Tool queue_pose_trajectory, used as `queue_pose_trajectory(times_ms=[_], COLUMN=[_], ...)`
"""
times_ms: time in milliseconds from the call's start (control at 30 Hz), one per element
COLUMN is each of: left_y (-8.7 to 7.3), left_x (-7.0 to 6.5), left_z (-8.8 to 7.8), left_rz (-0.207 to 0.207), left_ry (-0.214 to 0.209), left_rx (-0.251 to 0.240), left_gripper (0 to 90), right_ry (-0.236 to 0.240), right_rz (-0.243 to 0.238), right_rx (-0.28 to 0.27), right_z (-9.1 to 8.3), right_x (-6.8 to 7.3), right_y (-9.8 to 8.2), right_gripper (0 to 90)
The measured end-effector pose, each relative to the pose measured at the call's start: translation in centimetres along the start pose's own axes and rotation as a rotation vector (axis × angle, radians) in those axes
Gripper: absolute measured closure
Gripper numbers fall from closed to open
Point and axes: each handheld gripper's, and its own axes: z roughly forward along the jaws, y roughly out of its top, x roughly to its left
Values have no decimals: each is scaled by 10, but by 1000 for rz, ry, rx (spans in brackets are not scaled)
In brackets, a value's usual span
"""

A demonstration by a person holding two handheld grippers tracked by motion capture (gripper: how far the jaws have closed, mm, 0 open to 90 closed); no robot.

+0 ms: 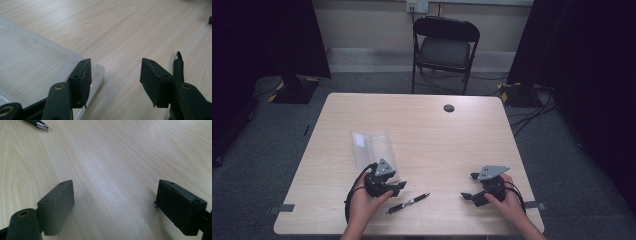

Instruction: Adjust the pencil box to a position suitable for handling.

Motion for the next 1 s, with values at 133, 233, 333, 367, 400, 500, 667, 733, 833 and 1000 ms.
queue_pose_trajectory(times_ms=[133,233,333,367,400,500,667,733,833,1000], left_y=[-1,-2,-1,-1,-1,-1,-1,-2,-2,-2], left_x=[4,3,3,3,4,4,4,5,6,6], left_z=[3,8,11,12,14,17,18,17,16,13], left_rz=[-19,-37,-39,-32,-20,-35,-26,-27,-31,-24], left_ry=[16,27,41,46,49,55,77,84,77,70], left_rx=[-4,4,13,16,24,33,65,69,72,84], left_gripper=[510,529,538,550,577,606,702,742,748,752], right_ry=[0,0,0,0,0,0,0,0,0,0], right_rz=[0,0,0,0,0,0,0,0,0,0], right_rx=[0,0,0,0,0,0,0,0,0,0], right_z=[0,0,0,0,0,0,0,0,0,0], right_x=[0,0,0,0,0,0,0,0,0,0], right_y=[0,0,0,0,0,0,0,0,0,0], right_gripper=[144,145,145,144,145,145,145,145,145,145])
